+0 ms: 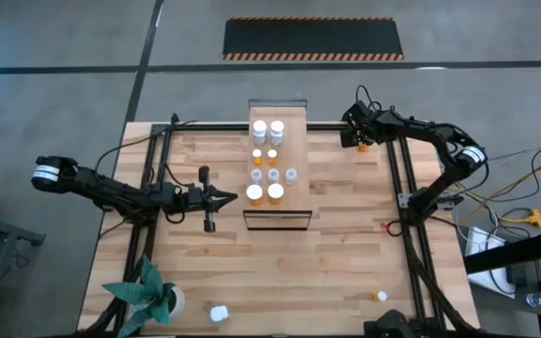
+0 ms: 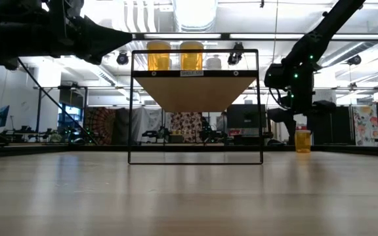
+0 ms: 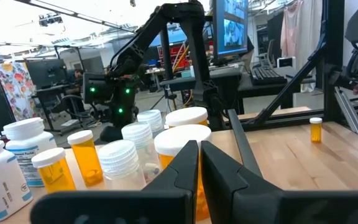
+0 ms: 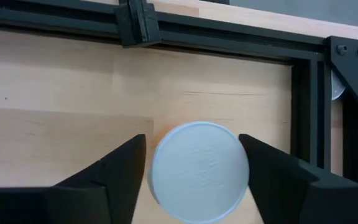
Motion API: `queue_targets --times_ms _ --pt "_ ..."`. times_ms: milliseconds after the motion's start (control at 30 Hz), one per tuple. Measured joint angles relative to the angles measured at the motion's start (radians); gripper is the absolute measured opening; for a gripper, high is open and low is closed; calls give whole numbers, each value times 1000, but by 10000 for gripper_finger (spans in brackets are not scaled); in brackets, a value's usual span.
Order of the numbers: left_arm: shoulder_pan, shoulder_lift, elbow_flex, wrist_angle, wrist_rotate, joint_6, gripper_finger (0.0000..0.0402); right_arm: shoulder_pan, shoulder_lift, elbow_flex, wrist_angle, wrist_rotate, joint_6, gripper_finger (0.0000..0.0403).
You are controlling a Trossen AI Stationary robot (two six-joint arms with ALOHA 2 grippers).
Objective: Pick and place medicine bottles onto shelf by color
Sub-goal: Put the big orange pill bottle aligned with the other big orange pill bottles on the shelf
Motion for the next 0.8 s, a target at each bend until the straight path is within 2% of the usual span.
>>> queue_targets --times_ms 233,467,633,800 --pt "0 0 0 0 0 0 2 7 -33 5 -26 -23 -35 195" --pt "0 0 0 0 0 3 2 107 -180 87 -193 -39 -91 203" --pt "0 0 0 1 -1 5 2 308 -321 192 -338 -100 -107 204" --pt "2 0 0 2 -2 7 2 616 -392 309 -414 -104 -61 205"
